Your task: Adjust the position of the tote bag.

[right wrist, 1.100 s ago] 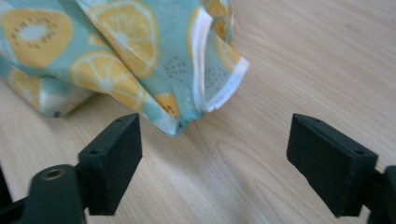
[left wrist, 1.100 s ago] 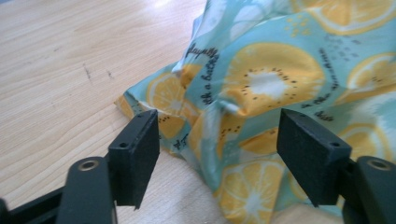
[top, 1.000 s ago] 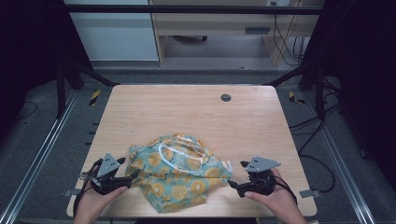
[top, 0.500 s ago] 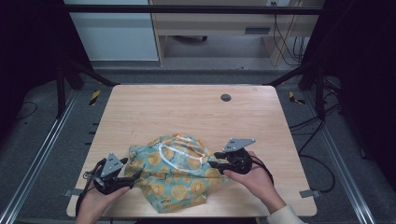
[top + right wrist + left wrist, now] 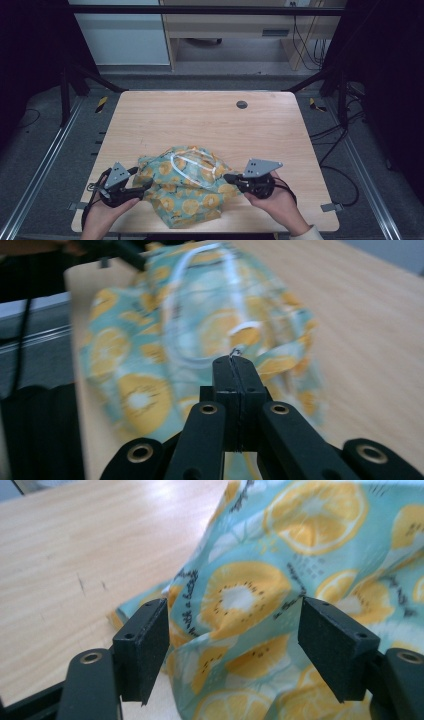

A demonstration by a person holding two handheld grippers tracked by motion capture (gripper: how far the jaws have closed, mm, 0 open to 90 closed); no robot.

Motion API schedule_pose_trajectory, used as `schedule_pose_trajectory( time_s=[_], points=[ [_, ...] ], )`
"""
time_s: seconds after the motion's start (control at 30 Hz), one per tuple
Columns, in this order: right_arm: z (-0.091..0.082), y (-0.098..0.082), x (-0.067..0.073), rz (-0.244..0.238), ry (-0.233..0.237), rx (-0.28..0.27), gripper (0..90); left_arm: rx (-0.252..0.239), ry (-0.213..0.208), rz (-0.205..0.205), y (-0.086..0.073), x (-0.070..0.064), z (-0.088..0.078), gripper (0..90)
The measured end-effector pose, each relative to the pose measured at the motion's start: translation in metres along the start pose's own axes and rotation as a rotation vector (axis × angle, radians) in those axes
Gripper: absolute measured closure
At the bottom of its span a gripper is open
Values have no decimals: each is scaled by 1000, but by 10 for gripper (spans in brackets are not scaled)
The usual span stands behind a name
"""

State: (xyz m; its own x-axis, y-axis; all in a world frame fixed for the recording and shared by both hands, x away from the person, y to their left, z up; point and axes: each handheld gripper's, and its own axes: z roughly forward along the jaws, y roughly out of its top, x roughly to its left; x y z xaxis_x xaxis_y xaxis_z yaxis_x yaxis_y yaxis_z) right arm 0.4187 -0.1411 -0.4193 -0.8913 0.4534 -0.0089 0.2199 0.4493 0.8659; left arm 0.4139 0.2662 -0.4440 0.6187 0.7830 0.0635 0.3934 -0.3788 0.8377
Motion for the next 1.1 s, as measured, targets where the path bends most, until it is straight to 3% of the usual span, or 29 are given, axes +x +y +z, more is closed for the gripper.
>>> schedule_pose_trajectory(
  time_s=[0.13, 0.27, 0.33, 0.47, 0.63, 0.67, 0.97, 1.1],
  points=[
    [11, -11, 20, -58, 56, 61, 900, -24, 1, 20, 22, -4, -1, 292],
    [23, -16, 24, -58, 77, 94, 900, -3, -11, 46, 49, -10, 5, 290],
    [26, -18, 24, -59, 81, 106, 900, 12, -33, 45, 62, -12, 13, 278],
    [29, -24, 25, -59, 81, 126, 900, 80, -26, 63, 87, -12, 34, 253],
    [32, -27, 26, -65, 86, 148, 900, 116, -49, 43, 97, -12, 50, 247],
    [33, -28, 26, -68, 87, 152, 900, 161, -47, 58, 101, -13, 58, 243],
    [34, -31, 26, -74, 97, 172, 900, 209, -17, 63, 111, -5, 78, 247],
    [35, -31, 27, -79, 99, 178, 900, 264, -57, 57, 110, 0, 84, 272]
  ],
)
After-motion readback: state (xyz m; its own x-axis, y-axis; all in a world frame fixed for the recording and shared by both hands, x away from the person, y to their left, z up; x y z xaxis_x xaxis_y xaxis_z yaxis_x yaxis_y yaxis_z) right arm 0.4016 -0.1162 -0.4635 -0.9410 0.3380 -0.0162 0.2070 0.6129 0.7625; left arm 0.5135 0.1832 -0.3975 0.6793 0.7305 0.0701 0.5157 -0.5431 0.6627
